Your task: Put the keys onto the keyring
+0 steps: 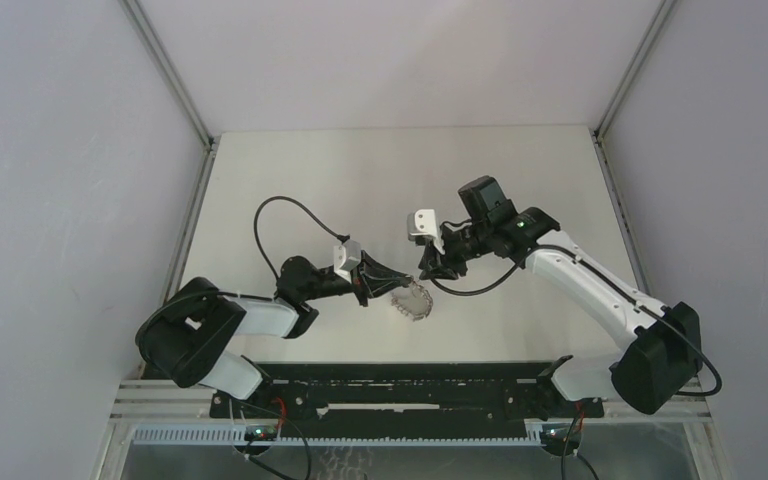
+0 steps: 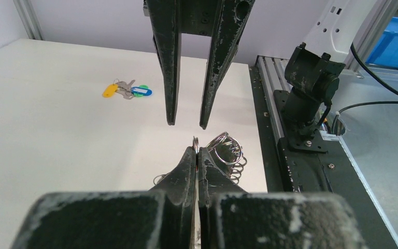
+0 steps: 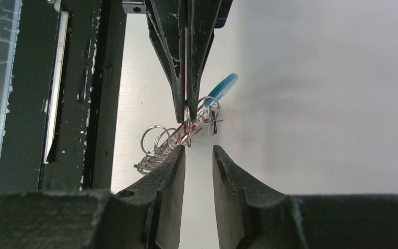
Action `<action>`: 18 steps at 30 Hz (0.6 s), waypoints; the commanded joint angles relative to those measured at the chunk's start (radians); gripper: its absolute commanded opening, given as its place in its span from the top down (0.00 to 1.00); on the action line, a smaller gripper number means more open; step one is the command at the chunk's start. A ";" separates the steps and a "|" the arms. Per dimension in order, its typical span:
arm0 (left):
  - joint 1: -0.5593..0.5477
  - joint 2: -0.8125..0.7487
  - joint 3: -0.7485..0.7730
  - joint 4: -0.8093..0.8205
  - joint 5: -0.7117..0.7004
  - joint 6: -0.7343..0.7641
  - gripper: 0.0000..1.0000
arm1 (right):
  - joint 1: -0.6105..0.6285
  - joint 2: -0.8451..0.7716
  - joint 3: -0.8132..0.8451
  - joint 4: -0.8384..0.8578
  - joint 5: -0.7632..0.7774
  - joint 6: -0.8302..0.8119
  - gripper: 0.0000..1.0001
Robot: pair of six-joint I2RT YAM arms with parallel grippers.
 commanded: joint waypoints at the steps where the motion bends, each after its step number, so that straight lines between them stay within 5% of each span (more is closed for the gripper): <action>1: -0.003 -0.019 0.003 0.081 -0.001 -0.009 1.00 | -0.003 0.012 0.002 0.063 -0.081 -0.018 0.75; 11: -0.003 -0.027 0.004 0.081 -0.002 -0.012 1.00 | -0.001 0.052 0.002 0.050 -0.104 -0.027 0.81; 16: -0.005 -0.027 0.006 0.081 0.006 -0.015 1.00 | -0.005 0.070 0.002 0.048 -0.110 -0.024 1.00; 18: -0.005 -0.030 0.007 0.082 0.010 -0.015 1.00 | -0.011 0.079 0.002 0.049 -0.112 -0.020 1.00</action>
